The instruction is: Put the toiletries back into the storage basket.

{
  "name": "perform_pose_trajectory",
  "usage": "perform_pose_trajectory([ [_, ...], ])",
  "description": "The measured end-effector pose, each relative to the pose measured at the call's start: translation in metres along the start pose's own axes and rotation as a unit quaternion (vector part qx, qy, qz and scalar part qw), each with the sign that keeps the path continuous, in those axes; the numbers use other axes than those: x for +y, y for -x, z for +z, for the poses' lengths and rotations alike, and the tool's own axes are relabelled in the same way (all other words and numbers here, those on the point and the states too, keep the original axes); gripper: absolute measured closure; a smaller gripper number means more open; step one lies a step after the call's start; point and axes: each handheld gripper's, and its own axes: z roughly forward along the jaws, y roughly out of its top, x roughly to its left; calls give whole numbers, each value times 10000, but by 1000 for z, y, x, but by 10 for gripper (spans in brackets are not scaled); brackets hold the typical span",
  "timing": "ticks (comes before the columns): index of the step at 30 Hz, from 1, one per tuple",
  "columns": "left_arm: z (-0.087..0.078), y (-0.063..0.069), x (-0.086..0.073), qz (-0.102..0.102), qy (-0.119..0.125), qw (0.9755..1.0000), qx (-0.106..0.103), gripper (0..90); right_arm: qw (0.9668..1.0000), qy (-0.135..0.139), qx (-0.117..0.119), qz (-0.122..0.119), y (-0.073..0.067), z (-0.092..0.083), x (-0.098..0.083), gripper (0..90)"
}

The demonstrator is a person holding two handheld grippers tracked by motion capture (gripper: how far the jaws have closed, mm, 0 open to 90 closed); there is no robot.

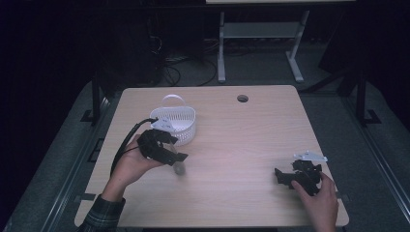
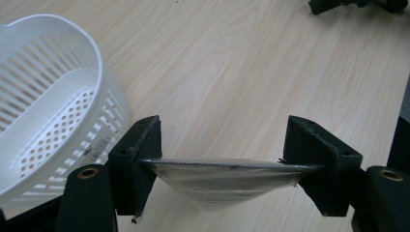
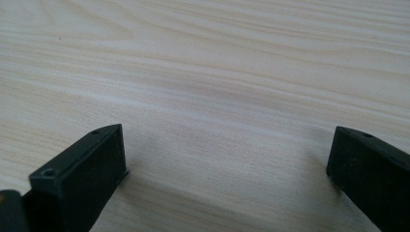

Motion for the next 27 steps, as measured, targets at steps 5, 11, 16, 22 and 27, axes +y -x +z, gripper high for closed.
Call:
perform_pose_trajectory([
  [5,-6,-8,-4,-134,10,9998,133,295,10000,5,-1,-7,0,0,0,0],
  [11,-11,-17,-10,-296,49,9993,231,295,10000,4,1,-5,0,0,0,0],
  [16,-15,-25,-13,-375,58,9987,350,295,10000,6,1,-7,0,0,0,0],
  [22,-21,-32,-13,-477,73,9977,478,295,10000,0,0,-1,0,0,0,0],
  [27,-26,-39,-12,-528,68,9968,592,295,10000,3,-1,-11,0,0,0,0],
])
